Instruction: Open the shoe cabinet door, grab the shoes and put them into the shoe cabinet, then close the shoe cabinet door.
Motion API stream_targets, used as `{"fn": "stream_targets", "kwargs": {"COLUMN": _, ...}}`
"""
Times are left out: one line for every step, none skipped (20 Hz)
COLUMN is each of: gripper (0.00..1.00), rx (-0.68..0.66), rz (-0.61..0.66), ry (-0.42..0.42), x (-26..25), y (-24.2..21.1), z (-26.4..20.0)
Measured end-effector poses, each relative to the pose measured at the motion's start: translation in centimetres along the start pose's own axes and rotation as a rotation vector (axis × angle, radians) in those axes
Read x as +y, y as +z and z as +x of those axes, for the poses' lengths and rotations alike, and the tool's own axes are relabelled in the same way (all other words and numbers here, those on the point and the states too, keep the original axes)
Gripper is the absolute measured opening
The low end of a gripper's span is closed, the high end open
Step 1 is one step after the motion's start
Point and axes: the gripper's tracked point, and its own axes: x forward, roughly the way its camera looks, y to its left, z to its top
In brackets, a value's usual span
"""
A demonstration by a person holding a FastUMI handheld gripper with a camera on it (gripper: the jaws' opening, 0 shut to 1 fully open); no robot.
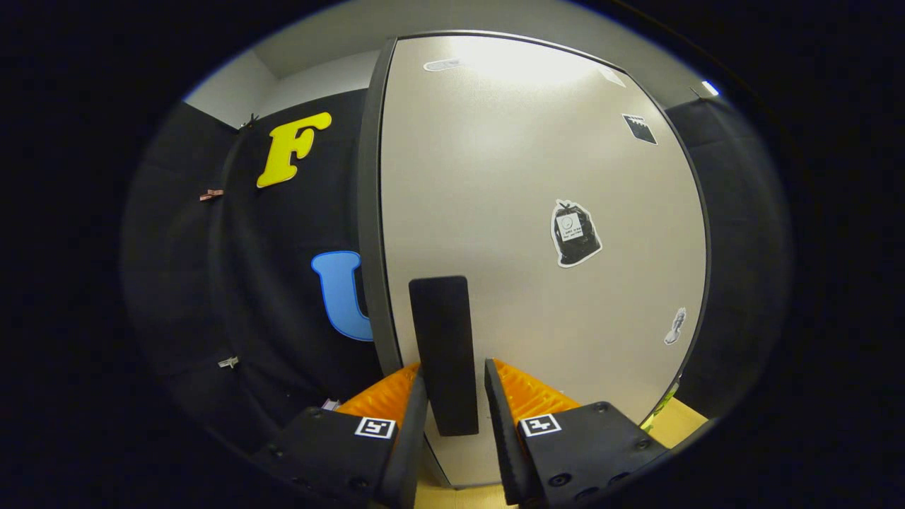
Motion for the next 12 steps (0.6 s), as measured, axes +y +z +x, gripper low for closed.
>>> {"fn": "stream_targets", "kwargs": {"gripper": 0.49, "rx": -0.008, "rz": 0.001, "ry": 0.006, "x": 0.1, "y": 0.2, "z": 0.1}}
{"fn": "stream_targets", "kwargs": {"gripper": 0.49, "rx": -0.014, "rz": 0.002, "ry": 0.009, "x": 0.2, "y": 0.4, "z": 0.3}}
{"fn": "stream_targets", "kwargs": {"gripper": 0.49, "rx": -0.012, "rz": -0.003, "ry": 0.008, "x": 0.1, "y": 0.3, "z": 0.3}}
{"fn": "stream_targets", "kwargs": {"gripper": 0.49, "rx": -0.007, "rz": -0.013, "ry": 0.006, "x": 0.0, "y": 0.1, "z": 0.3}}
{"fn": "stream_targets", "kwargs": {"gripper": 0.5, "rx": 0.0, "rz": -0.022, "ry": 0.005, "x": 0.0, "y": -0.2, "z": 0.4}}
{"fn": "stream_targets", "kwargs": {"gripper": 0.5, "rx": 0.006, "rz": -0.026, "ry": 0.007, "x": -0.1, "y": -0.3, "z": 0.4}}
{"fn": "stream_targets", "kwargs": {"gripper": 0.5, "rx": 0.001, "rz": -0.028, "ry": 0.006, "x": 0.0, "y": -0.2, "z": 0.4}}
{"fn": "stream_targets", "kwargs": {"gripper": 0.5, "rx": 0.005, "rz": -0.03, "ry": 0.006, "x": 0.0, "y": -0.3, "z": 0.5}}
{"fn": "stream_targets", "kwargs": {"gripper": 0.5, "rx": 0.006, "rz": -0.031, "ry": 0.019, "x": 0.2, "y": 0.2, "z": -1.1}}
{"fn": "stream_targets", "kwargs": {"gripper": 0.4, "rx": -0.005, "rz": -0.044, "ry": 0.007, "x": -0.3, "y": 1.1, "z": -2.8}}
{"fn": "stream_targets", "kwargs": {"gripper": 0.29, "rx": 0.005, "rz": -0.051, "ry": 0.011, "x": -0.5, "y": -1.5, "z": 3.9}}
{"fn": "stream_targets", "kwargs": {"gripper": 0.29, "rx": 0.014, "rz": -0.05, "ry": 0.015, "x": -0.3, "y": -1.7, "z": 4.4}}
